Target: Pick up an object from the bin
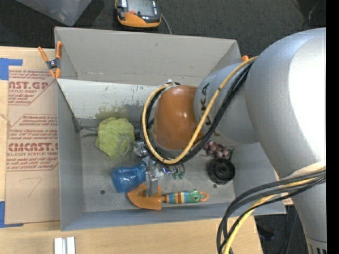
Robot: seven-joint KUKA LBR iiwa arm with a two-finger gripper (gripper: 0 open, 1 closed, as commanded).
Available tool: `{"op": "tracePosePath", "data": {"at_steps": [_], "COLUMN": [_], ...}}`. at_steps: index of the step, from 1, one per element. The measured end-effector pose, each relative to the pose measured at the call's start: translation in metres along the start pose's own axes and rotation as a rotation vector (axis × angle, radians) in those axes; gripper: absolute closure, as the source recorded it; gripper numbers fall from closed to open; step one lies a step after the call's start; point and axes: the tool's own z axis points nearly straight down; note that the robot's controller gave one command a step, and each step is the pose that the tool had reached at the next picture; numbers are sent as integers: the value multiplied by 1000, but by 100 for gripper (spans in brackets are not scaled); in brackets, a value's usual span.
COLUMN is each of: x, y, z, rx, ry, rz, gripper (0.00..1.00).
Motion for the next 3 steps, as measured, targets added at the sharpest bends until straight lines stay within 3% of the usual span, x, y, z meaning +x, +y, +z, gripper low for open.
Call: {"op": "tracePosePath", "data": {"at_steps": [1,2,3], "x": [-8,-2,-2], "y": [-6,-4,-4], "z": [0,-5,-5], "rx": [0,-2,-2], "ry": [1,1,1], "rz": [6,16,16], "gripper": [0,100,100]}}
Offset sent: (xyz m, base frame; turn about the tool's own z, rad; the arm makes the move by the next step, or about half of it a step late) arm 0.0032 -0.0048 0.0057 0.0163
